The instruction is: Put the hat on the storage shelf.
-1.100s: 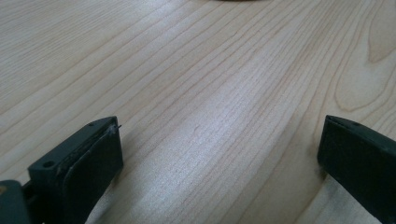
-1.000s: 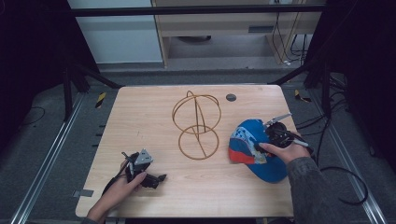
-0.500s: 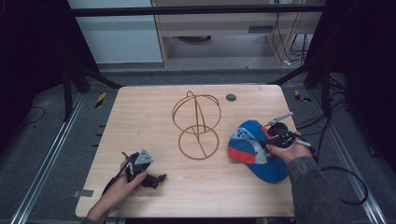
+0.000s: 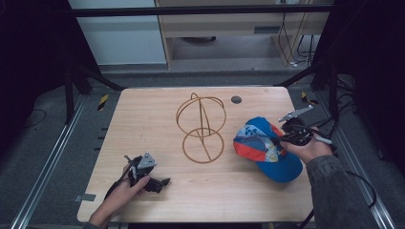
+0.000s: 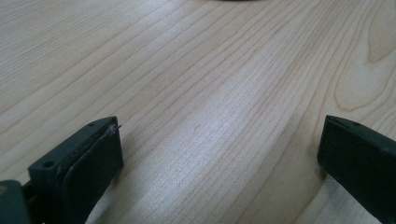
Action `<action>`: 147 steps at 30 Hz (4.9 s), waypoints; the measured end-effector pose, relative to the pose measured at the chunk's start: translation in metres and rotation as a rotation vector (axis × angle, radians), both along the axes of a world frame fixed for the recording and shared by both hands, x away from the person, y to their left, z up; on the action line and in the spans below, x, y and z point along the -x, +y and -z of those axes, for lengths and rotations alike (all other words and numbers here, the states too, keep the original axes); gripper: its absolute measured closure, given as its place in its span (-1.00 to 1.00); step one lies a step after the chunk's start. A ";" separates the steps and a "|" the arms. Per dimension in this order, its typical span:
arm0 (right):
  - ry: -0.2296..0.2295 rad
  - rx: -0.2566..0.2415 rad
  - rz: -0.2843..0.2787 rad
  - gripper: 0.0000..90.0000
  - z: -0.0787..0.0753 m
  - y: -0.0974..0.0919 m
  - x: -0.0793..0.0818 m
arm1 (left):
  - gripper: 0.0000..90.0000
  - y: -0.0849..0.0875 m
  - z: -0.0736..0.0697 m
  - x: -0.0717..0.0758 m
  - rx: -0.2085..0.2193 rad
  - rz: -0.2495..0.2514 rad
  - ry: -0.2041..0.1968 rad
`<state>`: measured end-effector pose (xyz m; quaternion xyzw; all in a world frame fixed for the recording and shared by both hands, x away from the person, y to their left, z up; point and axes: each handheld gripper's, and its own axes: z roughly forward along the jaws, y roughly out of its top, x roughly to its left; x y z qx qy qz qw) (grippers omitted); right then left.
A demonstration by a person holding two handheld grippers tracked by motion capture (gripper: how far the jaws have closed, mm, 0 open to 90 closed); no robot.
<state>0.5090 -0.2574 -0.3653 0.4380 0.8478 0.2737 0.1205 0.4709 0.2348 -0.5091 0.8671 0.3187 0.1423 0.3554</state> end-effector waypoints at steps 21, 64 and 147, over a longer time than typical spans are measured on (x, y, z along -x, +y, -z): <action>-0.105 -0.013 -0.039 0.97 -0.068 -0.009 0.023 | -1.00 0.000 0.000 0.000 0.003 -0.002 -0.002; -0.233 -0.075 -0.072 0.97 -0.127 -0.004 0.032 | -1.00 0.000 0.000 0.000 0.000 -0.004 0.000; -0.238 -0.084 -0.278 0.98 -0.197 0.173 -0.046 | -1.00 0.000 0.000 0.000 0.000 -0.007 -0.001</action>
